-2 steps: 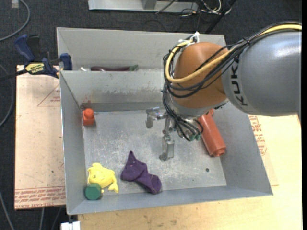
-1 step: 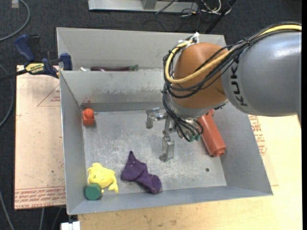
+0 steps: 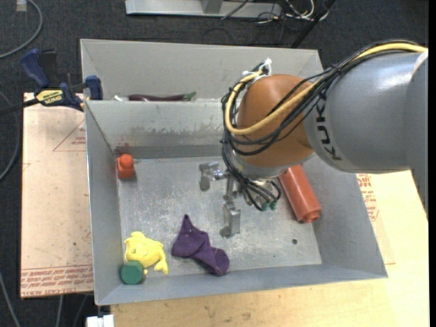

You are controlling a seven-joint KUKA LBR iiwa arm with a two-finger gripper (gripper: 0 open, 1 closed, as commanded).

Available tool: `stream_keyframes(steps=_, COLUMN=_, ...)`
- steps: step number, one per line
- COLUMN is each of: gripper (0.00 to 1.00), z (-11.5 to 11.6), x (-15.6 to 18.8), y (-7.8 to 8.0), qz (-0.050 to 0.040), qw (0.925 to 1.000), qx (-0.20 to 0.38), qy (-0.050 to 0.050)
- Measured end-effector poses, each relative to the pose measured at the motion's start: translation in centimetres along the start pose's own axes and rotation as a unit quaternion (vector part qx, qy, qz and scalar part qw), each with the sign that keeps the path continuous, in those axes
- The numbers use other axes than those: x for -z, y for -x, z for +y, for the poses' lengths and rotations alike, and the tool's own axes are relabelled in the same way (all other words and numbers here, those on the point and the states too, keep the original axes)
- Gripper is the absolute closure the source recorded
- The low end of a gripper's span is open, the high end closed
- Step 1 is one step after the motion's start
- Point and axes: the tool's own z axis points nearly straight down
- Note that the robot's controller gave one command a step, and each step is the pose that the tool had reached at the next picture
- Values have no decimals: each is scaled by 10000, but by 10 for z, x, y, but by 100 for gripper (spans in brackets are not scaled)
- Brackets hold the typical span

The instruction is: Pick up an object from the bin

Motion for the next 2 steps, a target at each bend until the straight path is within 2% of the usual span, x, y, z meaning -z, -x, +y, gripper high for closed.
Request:
stream_keyframes(steps=1, gripper=0, z=30, x=-44, y=-34, qz=40, qw=9923, qx=1238, qy=33)
stream_keyframes(steps=2, gripper=100, z=36, x=-69, y=-57, qz=45, qw=9863, qx=1647, qy=32)
